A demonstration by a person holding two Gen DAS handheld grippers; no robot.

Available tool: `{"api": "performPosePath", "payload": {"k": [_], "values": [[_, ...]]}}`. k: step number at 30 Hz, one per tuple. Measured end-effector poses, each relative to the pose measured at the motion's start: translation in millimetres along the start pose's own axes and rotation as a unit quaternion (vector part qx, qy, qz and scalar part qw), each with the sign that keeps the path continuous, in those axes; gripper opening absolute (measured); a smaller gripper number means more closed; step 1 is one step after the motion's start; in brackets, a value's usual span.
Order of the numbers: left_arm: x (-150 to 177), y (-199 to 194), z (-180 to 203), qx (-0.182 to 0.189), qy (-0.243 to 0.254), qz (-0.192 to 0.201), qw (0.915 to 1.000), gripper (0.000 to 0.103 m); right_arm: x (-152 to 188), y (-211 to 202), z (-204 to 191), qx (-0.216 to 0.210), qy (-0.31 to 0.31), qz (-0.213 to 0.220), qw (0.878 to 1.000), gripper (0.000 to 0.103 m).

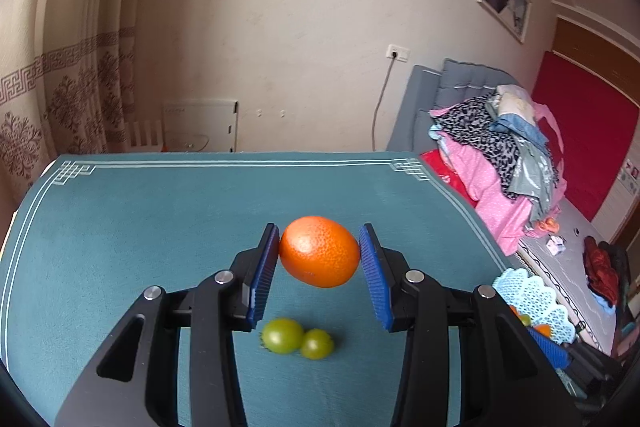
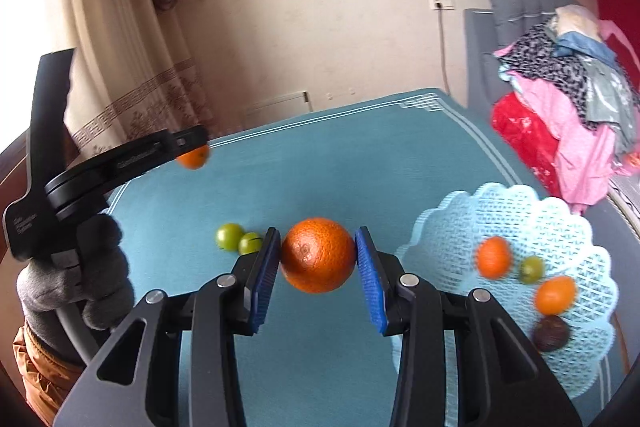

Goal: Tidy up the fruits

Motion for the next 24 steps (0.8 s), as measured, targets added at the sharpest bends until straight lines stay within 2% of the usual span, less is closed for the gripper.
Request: {"api": "performPosePath", "payload": {"k": [13,19,24], "values": [[23.0,-33.7,64.0,0.052,0.058,0.008,0.9969,0.043,22.8,-37.3,84.8,0.082,0.07,0.003,0.994,0.039],[41.6,-39.2,93.1,0.069,0.089,-0.002,0.9936,0.043,39.6,-46.6,108.3,0.09,0.092,-0.002,0.992,0.039],[56.6,-36.4,103.5,0.066,0.097,-0.022,0.9928,0.043,47.7,-45.1,125.7,0.084,0.114,-0.008,0.99,0.04]]}}
Point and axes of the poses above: each gripper's, at about its wrist camera, not at the fingertips, and y roughly the way its jaws point, z to its right, x to its underside, the point moved 1 cm from there along y, roughly the way its jaws point, and after that the axes turned 5 degrees about -y, right-handed, at the moved point
